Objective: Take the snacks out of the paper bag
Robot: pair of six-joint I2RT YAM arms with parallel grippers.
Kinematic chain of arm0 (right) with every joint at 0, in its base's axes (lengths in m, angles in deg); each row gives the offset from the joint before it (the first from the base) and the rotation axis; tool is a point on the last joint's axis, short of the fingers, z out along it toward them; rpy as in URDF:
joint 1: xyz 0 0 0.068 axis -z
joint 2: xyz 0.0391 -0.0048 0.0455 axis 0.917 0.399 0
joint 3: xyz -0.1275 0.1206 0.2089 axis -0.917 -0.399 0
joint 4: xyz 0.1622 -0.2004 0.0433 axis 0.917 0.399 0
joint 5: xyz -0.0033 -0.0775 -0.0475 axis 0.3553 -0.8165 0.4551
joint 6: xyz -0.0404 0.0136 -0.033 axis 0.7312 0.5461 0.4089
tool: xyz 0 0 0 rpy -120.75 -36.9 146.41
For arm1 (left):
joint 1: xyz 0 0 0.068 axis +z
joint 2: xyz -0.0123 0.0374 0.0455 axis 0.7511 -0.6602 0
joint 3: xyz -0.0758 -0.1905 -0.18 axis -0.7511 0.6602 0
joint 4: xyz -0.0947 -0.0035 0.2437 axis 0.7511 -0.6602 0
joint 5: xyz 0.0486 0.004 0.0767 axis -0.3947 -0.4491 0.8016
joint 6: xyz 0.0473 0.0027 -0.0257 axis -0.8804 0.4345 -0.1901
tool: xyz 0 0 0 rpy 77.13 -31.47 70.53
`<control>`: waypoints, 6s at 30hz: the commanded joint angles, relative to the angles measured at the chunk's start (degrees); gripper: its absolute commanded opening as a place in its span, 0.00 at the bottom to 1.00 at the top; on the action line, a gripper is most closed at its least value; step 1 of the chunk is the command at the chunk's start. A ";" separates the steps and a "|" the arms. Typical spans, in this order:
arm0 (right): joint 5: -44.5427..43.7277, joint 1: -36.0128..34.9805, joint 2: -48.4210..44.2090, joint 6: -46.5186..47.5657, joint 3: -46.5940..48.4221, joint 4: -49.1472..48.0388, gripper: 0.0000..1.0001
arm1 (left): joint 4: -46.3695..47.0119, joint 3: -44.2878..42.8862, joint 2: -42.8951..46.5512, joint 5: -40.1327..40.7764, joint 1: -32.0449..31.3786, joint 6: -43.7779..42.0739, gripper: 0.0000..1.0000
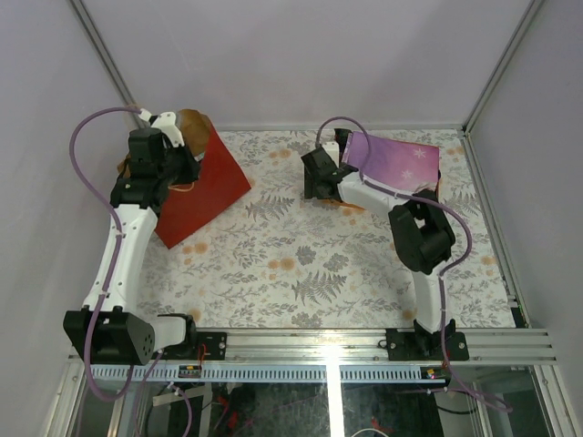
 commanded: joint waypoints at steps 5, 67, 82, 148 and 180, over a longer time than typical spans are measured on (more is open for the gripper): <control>-1.99 -0.13 5.90 -1.03 7.39 -0.82 0.67 | 8.13 -0.76 2.83 -1.28 -0.39 -0.24 0.11; 23.05 25.93 2.77 28.11 4.58 -2.39 0.00 | 5.97 -3.47 3.61 -1.89 -0.44 0.68 0.68; 31.33 26.77 -20.21 26.15 2.78 -1.05 0.99 | 2.99 -10.49 -4.39 5.25 -0.52 -2.33 0.81; 8.50 -6.70 -43.22 10.98 -11.29 -4.77 0.99 | -9.97 -26.44 -11.27 28.60 -22.01 -0.70 1.00; 12.12 -10.69 -41.39 -1.28 -10.68 -0.16 0.94 | -6.28 -32.49 -22.79 26.57 -19.44 -0.93 1.00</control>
